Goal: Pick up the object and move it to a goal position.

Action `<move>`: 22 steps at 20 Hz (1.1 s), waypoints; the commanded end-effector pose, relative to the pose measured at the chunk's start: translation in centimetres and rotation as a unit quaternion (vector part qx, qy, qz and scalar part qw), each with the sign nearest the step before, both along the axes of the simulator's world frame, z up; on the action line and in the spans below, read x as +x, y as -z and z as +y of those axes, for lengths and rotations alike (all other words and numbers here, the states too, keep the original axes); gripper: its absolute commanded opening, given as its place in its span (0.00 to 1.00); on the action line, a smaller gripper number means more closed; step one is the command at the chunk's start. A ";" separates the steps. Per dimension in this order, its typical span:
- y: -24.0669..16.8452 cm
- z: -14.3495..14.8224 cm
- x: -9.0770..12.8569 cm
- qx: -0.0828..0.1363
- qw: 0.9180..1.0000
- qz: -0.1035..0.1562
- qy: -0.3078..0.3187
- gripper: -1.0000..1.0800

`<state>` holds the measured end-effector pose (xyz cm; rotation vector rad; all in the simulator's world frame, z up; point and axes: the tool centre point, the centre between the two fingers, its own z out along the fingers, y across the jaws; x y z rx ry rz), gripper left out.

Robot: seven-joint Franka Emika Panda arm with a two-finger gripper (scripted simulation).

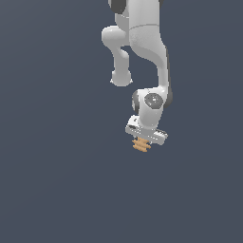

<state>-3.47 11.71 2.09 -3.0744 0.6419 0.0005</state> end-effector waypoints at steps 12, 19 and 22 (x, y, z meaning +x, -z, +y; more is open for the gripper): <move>-1.8 -11.3 5.7 0.000 1.000 0.000 0.001 0.00; -2.6 -16.4 8.6 0.000 1.000 0.000 0.001 0.00; -2.8 -17.6 9.3 0.000 1.000 0.000 0.001 0.00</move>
